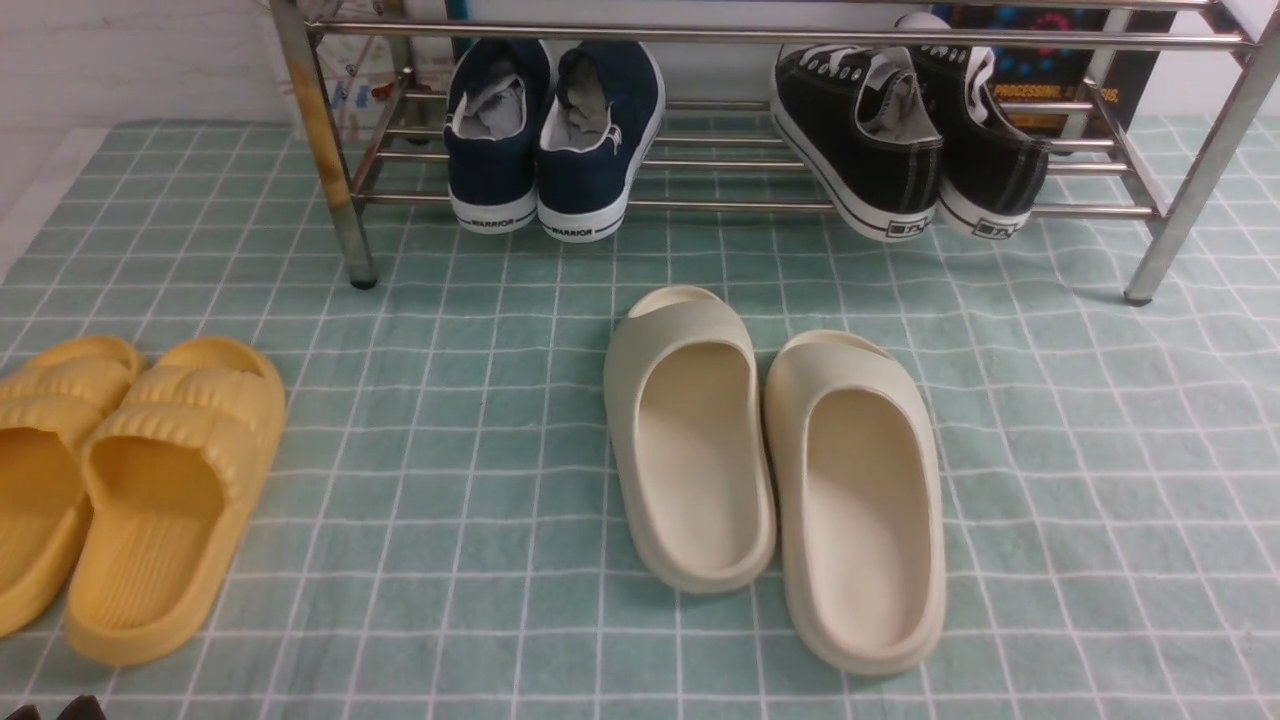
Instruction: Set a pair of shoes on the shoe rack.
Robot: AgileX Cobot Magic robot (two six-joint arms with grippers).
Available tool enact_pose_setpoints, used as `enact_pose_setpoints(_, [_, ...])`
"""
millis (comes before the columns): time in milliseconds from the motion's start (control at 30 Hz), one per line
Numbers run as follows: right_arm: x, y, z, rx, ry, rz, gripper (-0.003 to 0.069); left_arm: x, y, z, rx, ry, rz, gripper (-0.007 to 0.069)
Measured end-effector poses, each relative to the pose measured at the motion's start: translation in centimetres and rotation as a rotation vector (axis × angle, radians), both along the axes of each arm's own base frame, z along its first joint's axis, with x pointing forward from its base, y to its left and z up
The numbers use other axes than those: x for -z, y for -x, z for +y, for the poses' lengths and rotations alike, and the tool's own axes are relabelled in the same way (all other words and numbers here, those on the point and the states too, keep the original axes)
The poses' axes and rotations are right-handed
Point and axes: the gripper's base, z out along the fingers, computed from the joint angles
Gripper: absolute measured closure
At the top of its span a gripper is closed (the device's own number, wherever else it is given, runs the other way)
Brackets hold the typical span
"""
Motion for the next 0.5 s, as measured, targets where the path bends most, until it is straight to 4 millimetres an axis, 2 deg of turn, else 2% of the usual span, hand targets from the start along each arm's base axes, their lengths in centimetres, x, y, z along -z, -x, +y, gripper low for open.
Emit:
enact_pose_setpoints(200, [2.6, -2.0, 0.3, 0.015, -0.002, -0.025, 0.0655, 0.0, 0.0, 0.0, 0.000, 0.000, 0.000, 0.0386])
enact_pose_setpoints(267, [4.6, -3.3, 0.5, 0.025, -0.016, -0.077, 0.0655, 0.0, 0.0, 0.0, 0.000, 0.000, 0.000, 0.0386])
enact_pose_setpoints(300, [4.7, -3.4, 0.5, 0.027, -0.020, -0.098, 0.0655, 0.0, 0.0, 0.0, 0.000, 0.000, 0.000, 0.0386])
enact_pose_setpoints(333, [6.5, -4.1, 0.5, 0.043, -0.030, -0.134, 0.0655, 0.0, 0.0, 0.0, 0.000, 0.000, 0.000, 0.0386])
enact_pose_setpoints(367, [7.5, -4.5, 0.5, 0.059, -0.040, -0.163, 0.0655, 0.0, 0.0, 0.0, 0.000, 0.000, 0.000, 0.0386])
enact_pose_setpoints(400, [7.3, -4.4, 0.5, 0.062, -0.043, -0.179, 0.0655, 0.0, 0.0, 0.0, 0.000, 0.000, 0.000, 0.0386])
enact_pose_setpoints(433, [9.3, -4.9, 0.3, 0.101, -0.056, -0.209, 0.0655, 0.0, 0.0, 0.0, 0.000, 0.000, 0.000, 0.0386])
enact_pose_setpoints(500, [10.3, -5.1, 0.2, 0.128, -0.061, -0.231, 0.0655, 0.0, 0.0, 0.0, 0.000, 0.000, 0.000, 0.0386])
